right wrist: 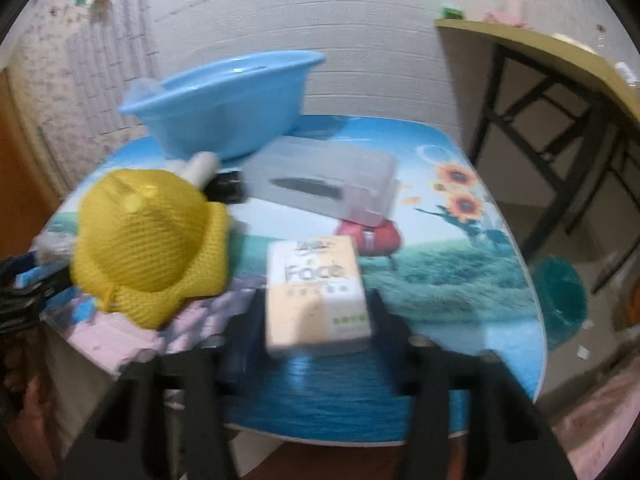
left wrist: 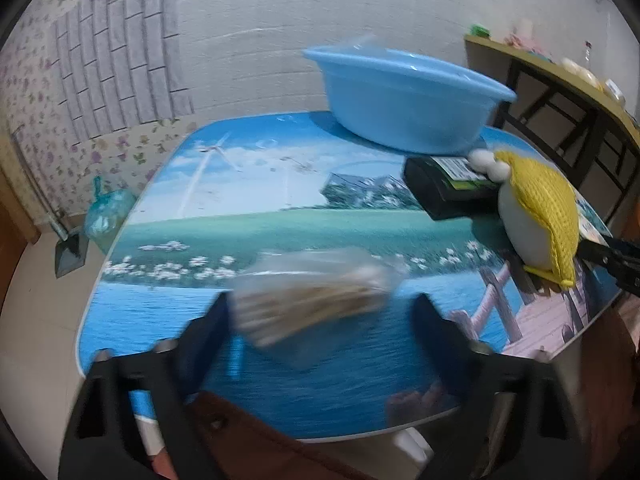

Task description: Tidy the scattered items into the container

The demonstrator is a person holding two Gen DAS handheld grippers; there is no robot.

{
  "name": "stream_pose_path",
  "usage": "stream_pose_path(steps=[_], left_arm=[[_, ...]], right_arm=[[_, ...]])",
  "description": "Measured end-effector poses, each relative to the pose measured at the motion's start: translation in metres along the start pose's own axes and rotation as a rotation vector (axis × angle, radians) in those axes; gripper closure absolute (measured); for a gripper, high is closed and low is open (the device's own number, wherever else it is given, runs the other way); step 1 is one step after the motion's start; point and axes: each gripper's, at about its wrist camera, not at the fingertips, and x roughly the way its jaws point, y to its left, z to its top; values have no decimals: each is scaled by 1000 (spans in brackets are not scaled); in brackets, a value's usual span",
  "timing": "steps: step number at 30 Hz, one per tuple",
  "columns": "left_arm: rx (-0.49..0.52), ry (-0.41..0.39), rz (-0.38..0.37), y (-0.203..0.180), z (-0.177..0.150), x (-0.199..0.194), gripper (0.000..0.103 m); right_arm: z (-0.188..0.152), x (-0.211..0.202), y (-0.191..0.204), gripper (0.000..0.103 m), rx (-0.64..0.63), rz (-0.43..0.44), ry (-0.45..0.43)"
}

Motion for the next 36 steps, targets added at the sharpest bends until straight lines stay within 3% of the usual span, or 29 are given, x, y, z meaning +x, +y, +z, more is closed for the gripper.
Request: stream_pose_path(steps=[4, 9, 19, 28, 36], left_arm=[[-33, -9, -3, 8, 1, -4, 36], [-37, -45, -6, 10, 6, -14, 36], [-44, -87, -49, 6, 33, -37, 36], [-22, -153, -87, -8, 85, -51, 36], [19, -194, -109, -32, 138, -34, 36]], right_arm=[[0, -9, 2, 58, -12, -17, -34], [10, -26, -2, 58, 7, 10, -103], [34, -39, 5, 58, 30, 80, -131], [83, -45, 21, 58, -16, 148, -189], [128, -21, 35, 58, -79, 182, -193]])
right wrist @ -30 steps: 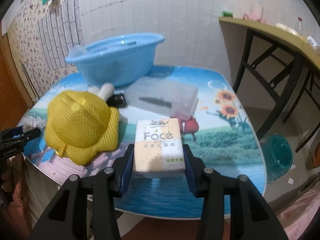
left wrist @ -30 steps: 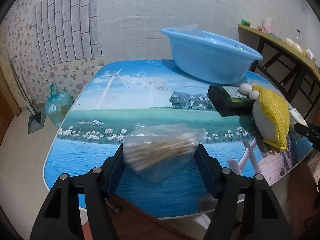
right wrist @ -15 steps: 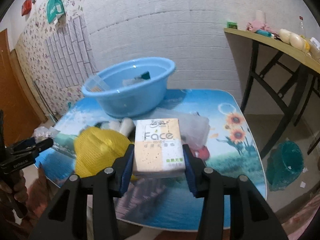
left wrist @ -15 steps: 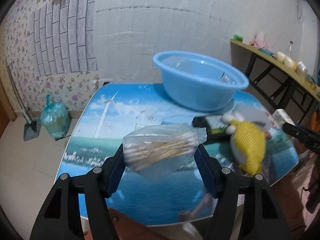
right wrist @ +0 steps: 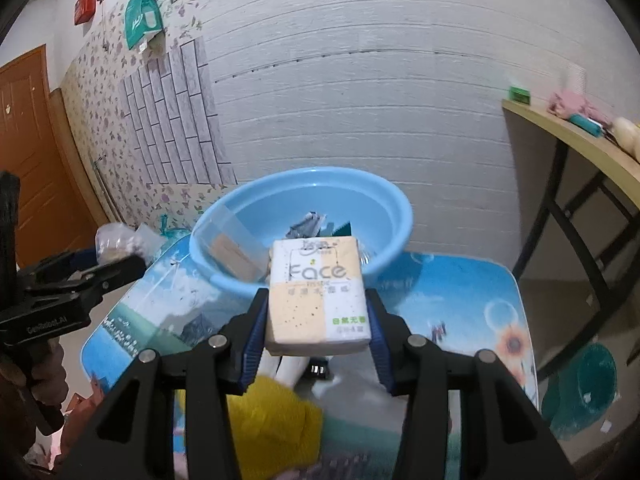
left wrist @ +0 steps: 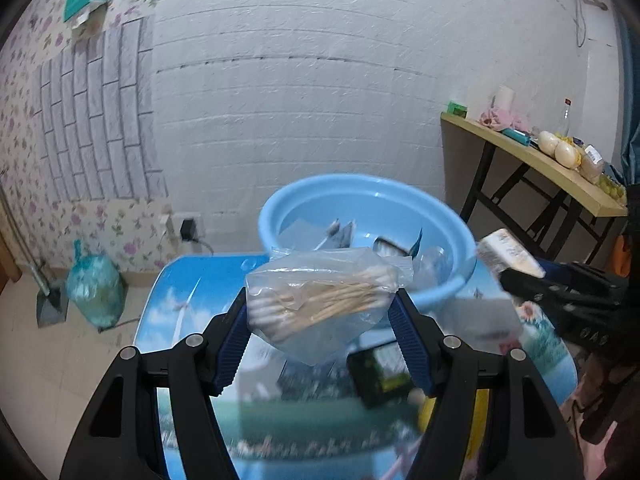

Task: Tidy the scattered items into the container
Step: 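Carry the swab bag with the left tool while the right tool carries the tissue pack over the basin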

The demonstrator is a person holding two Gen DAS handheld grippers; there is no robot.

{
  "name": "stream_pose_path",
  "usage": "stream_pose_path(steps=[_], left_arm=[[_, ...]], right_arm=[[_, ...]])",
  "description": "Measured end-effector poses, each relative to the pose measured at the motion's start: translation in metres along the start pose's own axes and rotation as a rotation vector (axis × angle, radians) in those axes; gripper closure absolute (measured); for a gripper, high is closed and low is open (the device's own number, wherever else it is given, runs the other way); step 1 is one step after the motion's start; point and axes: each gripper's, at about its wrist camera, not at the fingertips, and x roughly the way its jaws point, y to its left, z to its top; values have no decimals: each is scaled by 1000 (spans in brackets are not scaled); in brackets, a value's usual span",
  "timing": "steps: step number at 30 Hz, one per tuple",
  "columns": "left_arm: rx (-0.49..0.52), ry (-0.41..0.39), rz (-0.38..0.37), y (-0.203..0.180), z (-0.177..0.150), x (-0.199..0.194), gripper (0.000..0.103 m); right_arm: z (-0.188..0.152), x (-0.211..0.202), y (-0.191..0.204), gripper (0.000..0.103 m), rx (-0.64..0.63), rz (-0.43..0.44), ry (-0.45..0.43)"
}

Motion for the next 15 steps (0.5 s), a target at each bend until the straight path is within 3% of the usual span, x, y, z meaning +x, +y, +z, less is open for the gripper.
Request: stream_pose_path(steps=[10, 15], left_arm=[[53, 12, -44, -26, 31, 53, 35], [64, 55, -75, -32, 33, 72, 32]], right_arm=[[21, 43, -14, 58, 7, 24, 15], [29, 65, -24, 57, 28, 25, 44]])
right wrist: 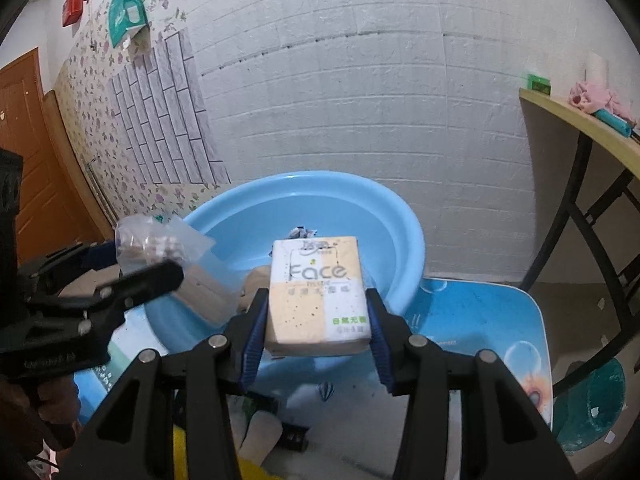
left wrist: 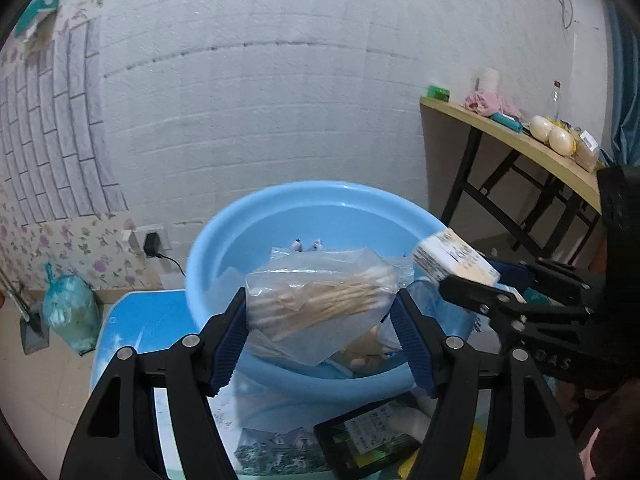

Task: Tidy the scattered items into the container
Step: 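Carry the swab bag with the left tool while the right tool carries the tissue pack over the basin, then open both tools to drop the swab bag and tissue pack into the basin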

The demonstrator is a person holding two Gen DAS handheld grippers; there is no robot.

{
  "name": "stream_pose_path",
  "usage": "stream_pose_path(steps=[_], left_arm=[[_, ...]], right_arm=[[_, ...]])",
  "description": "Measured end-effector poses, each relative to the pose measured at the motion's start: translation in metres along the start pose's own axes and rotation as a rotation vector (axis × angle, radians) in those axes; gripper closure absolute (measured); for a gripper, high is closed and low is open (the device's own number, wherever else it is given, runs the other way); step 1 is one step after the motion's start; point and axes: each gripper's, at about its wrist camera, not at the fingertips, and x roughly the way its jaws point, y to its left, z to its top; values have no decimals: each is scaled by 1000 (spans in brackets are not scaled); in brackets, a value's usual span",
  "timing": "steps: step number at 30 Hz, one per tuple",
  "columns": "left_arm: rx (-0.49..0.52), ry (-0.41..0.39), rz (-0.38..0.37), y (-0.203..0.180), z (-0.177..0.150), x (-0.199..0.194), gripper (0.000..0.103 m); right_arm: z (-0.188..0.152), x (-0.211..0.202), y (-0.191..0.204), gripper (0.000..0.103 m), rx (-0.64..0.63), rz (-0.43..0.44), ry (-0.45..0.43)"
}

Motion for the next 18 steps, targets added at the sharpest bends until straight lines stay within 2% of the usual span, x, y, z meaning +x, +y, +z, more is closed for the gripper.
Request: stream_pose_path(steps=[3, 5, 8, 18], left_arm=[[15, 2, 1, -3, -4, 2, 27], [3, -8, -23, -2, -6, -2, 20], [-17, -12, -50, 0, -7, -7, 18], [-55, -14, 2, 8, -21, -39, 18]], right_arm=[[2, 8, -3, 56, 14, 1, 24], [1, 8, -3, 50, 10, 8, 19], [-1, 4, 0, 45, 2, 12, 9], [-10, -32, 4, 44, 16, -27, -15]])
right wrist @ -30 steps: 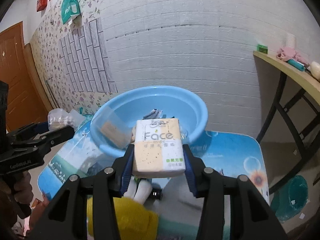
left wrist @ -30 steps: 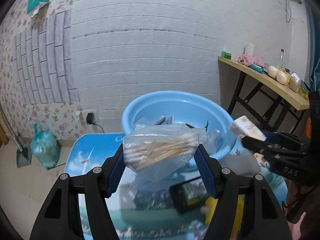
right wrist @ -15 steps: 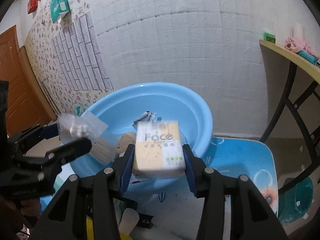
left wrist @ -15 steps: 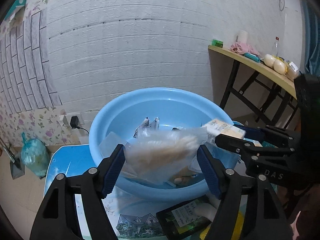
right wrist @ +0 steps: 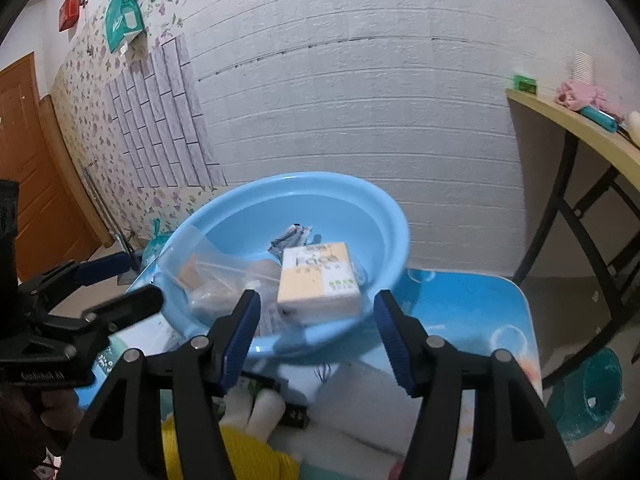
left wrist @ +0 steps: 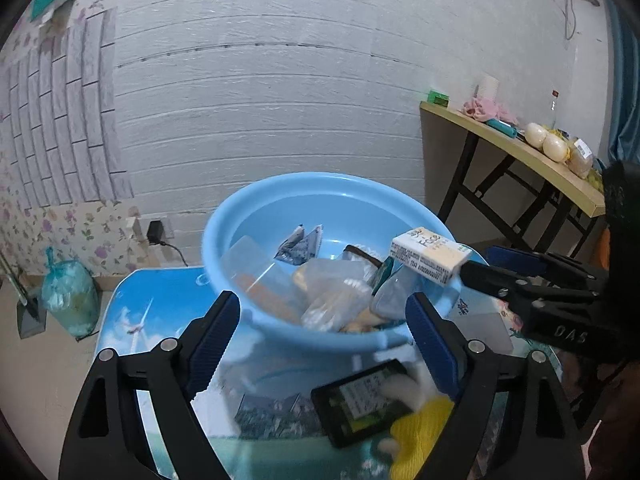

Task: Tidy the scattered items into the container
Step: 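Open both tools to drop the swab bag and tissue pack into the basin, then move the left tool to the yellow mesh hat while the right tool moves toward the black bottle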

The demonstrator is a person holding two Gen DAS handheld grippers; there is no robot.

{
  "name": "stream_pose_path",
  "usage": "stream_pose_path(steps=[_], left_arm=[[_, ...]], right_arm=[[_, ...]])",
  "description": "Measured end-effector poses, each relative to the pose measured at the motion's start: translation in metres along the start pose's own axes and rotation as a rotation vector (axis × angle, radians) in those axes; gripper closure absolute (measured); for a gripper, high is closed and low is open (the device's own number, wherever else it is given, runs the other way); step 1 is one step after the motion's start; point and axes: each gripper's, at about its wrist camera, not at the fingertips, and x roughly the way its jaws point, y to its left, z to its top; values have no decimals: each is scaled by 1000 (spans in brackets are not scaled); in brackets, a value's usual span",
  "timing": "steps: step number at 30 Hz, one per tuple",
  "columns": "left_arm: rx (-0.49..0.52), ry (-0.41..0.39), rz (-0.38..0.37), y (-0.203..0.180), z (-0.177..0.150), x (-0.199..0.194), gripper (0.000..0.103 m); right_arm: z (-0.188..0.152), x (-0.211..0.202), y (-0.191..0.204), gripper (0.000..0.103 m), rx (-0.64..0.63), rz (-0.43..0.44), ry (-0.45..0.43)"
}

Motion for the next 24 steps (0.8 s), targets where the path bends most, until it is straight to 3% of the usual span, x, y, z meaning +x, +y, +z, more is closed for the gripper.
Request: stream_pose_path(steps=[14, 24], left_arm=[[-47, -11, 32, 4, -33, -60, 12], [-25, 2, -9, -10, -64, -70, 12]], right_arm=[[-28, -65, 16, 44, 6, -46, -32], [-67, -69, 3, 44, 79, -79, 22]])
